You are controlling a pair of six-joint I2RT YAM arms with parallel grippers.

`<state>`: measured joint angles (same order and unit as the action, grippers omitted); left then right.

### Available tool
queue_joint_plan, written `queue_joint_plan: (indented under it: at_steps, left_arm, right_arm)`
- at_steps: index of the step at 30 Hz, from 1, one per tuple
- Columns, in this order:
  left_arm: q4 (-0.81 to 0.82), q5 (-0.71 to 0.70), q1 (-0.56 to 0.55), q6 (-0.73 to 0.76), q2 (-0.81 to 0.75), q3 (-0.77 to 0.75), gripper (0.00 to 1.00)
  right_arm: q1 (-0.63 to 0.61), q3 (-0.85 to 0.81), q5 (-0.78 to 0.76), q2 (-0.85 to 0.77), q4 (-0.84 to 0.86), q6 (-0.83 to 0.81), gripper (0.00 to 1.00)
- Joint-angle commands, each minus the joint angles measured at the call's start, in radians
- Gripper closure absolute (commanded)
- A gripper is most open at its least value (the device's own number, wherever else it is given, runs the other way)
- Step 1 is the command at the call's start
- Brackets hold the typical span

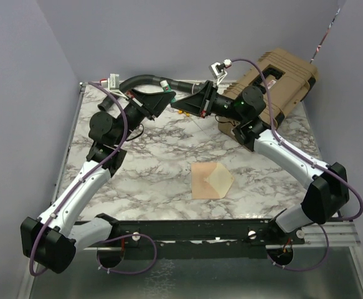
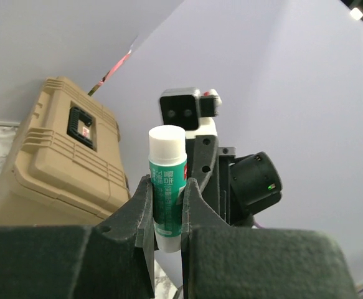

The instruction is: Place the letter into the envelope and seal it

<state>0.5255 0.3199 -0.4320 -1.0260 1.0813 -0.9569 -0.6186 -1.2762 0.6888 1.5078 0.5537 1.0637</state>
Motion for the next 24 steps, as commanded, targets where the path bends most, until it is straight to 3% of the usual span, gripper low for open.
queue_joint_plan:
  at_steps: [1, 7, 13, 16, 17, 18, 20, 21, 24]
  left_arm:
    - [0.058, 0.003, -0.006, 0.024, -0.024, -0.001, 1.00]
    - [0.148, -0.007, -0.005, 0.061, 0.052, -0.090, 1.00]
    - [0.213, 0.008, -0.007, 0.073, 0.096, -0.142, 1.00]
    - [0.222, -0.018, -0.006, 0.066, 0.106, -0.154, 1.00]
    - [0.222, -0.030, -0.006, 0.059, 0.109, -0.156, 1.00]
    - [0.222, -0.043, -0.007, 0.047, 0.111, -0.155, 1.00]
    - [0.222, -0.065, -0.006, 0.025, 0.113, -0.146, 1.00]
    - [0.222, -0.070, -0.005, 0.015, 0.114, -0.141, 1.00]
    - [0.216, -0.090, -0.005, -0.004, 0.113, -0.124, 1.00]
  right_arm:
    - [0.016, 0.035, 0.011, 0.013, 0.255, 0.373, 0.99]
    - [0.018, 0.037, -0.182, 0.110, 0.509, 0.872, 1.00]
    - [0.011, 0.043, -0.409, 0.106, 0.575, 1.035, 1.00]
    - [0.011, 0.044, -0.423, 0.073, 0.507, 0.951, 0.99]
    - [0.011, 0.038, -0.408, 0.045, 0.410, 0.867, 0.92]
    - [0.011, 0.028, -0.395, 0.015, 0.313, 0.761, 0.79]
    - [0.011, -0.011, -0.382, -0.036, 0.096, 0.540, 0.39]
    - [0.012, -0.022, -0.382, -0.054, 0.042, 0.432, 0.28]
    - [0.011, -0.018, -0.378, -0.112, -0.045, 0.188, 0.16]
